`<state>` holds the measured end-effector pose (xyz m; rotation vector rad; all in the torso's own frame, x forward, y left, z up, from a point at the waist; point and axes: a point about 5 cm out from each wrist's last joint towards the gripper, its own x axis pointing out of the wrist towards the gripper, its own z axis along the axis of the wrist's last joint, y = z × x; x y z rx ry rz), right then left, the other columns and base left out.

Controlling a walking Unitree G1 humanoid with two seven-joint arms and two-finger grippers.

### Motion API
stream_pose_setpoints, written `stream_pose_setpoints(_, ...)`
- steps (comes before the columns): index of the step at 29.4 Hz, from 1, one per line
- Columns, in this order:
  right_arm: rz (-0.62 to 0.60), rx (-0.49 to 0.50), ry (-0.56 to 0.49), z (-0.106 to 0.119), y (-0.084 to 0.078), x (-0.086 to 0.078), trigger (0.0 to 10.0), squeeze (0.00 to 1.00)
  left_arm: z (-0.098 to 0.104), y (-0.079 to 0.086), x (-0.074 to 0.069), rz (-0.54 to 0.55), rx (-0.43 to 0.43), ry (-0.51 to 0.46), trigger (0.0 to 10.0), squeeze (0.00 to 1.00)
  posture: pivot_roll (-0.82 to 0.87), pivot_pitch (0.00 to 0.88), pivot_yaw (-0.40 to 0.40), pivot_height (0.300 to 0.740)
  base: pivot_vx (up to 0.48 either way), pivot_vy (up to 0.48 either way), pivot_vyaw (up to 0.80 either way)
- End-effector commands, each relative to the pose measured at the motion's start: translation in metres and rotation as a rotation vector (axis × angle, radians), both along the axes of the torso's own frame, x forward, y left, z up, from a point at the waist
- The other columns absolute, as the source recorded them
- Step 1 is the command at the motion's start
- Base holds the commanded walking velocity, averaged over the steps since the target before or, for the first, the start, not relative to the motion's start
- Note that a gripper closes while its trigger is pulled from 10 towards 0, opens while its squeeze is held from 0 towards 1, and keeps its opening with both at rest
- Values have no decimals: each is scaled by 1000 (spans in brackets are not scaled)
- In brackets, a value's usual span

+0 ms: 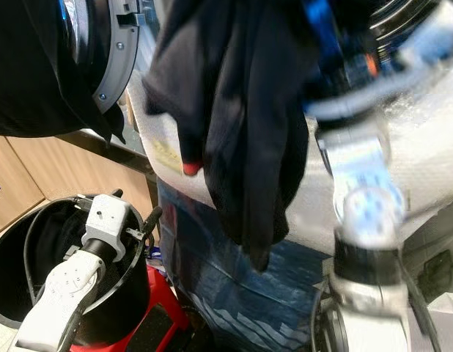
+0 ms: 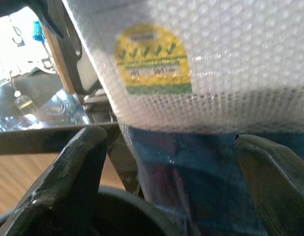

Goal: Clothes washing

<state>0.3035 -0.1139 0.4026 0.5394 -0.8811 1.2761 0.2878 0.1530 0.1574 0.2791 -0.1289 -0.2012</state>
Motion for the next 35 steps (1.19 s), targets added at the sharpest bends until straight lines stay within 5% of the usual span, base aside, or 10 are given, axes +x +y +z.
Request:
stream_pose_setpoints(1, -27, -37, -29, 9, 8, 9, 0, 0, 1, -5, 1, -23, -8, -8, 10000, 0, 27, 68, -13, 740, 0, 0, 0)
stream_pose_setpoints(9, -247, -80, 105, 38, 18, 62, 0, 0, -2, -9, 2, -23, -2, -5, 10000, 0, 27, 56, -33, 740, 0, 0, 0)
stream_pose_setpoints(15, -707, -77, 398, 45, -7, 93, 0, 0, 0, -10, 1, -20, -1, -14, 10000, 0, 38, 50, -48, 740, 0, 0, 0)
stream_pose_setpoints(16, -861, -40, 520, 44, -23, 99, 0, 0, -1, -9, 0, -7, -8, -10, 10000, 0, 40, 49, -48, 740, 0, 0, 0)
stream_pose_setpoints(19, -961, -31, 556, 45, -33, 100, 0, 0, -2, -9, -1, -5, -13, -8, 10000, 0, 42, 49, -49, 740, 0, 0, 0)
stream_pose_setpoints(20, -1083, 26, 601, 49, -50, 99, 0, 0, -2, -10, -2, -4, -14, -8, 10000, 0, 49, 45, -55, 740, 0, 0, 0)
stream_pose_setpoints(25, -1200, 170, 648, 62, -73, 92, 0, 0, -3, -10, -3, 3, -17, -9, 10000, 0, 56, 45, -59, 740, 0, 0, 0)
stream_pose_setpoints(27, -1383, 266, 617, 80, -91, 80, 0, 0, -2, -8, -3, 27, -16, -18, 10000, 0, 56, 47, -59, 740, 0, 0, 0)
stream_pose_setpoints(32, -1456, 271, 534, 92, -88, 73, 0, 0, -3, -7, -3, 25, -14, -13, 10000, 0, 54, 50, -57, 740, 0, 0, 0)
stream_pose_setpoints(35, -1418, 163, 472, 89, -67, 78, 0, 0, -3, -9, -2, 24, -14, -13, 10000, 0, 51, 50, -56, 740, 0, 0, 0)
